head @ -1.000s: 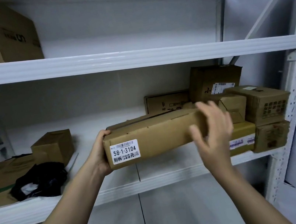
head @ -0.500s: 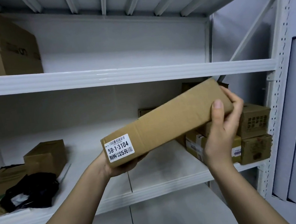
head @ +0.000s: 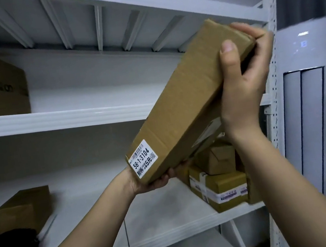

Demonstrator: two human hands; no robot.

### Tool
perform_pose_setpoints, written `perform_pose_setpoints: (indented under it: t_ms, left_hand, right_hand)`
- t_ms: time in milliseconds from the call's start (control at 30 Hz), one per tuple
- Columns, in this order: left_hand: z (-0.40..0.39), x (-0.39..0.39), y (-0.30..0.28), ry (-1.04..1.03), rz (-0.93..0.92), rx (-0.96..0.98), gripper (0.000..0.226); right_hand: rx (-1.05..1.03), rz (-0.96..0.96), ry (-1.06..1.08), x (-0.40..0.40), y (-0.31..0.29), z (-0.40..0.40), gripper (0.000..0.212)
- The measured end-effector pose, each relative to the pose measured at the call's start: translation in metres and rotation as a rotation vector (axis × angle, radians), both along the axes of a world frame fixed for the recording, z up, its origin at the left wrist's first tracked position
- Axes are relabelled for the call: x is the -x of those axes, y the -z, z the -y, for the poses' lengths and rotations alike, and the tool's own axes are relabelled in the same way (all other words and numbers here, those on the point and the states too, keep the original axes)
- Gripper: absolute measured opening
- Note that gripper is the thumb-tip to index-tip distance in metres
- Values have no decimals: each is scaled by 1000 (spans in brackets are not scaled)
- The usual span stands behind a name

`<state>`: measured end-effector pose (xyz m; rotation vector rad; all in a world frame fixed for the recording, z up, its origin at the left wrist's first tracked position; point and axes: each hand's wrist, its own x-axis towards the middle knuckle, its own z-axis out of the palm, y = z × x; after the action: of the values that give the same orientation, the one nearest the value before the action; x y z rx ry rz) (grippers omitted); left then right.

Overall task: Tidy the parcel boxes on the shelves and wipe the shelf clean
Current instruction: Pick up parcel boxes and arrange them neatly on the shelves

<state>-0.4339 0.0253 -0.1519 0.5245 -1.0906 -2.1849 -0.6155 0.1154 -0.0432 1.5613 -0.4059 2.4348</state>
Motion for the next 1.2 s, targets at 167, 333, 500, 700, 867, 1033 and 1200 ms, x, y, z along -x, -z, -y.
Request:
perform_pose_setpoints:
  t_ms: [167, 333, 500, 700, 867, 1033, 1200]
  left_hand:
    - [-9, 36, -36, -107, -45, 35, 45]
    - [-4, 63, -69, -191, -166, 245, 61]
    - [-11, 80, -101, -373, -137, 330, 32]
    - [24, 83, -133, -551, 109, 481, 24]
    - [47, 100, -152, -666, 242, 663, 28]
    - [65, 134, -161, -618, 408, 802, 33]
    - [105, 176, -167, -640, 695, 938, 71]
  right_hand:
    - [97, -29, -61, 20, -41, -5, 32]
    - [31, 3, -236, 28, -58, -5, 70]
    - [-226, 33, -416, 31, -44, 15, 61]
    - [-385, 0, -410, 36, -36, 46, 99]
    - [-378, -47, -401, 44, -43, 77, 80]
    - [-433, -79, -428, 74, -58, 116, 59]
    - [-430, -141, -428, 120, -68, 165, 53]
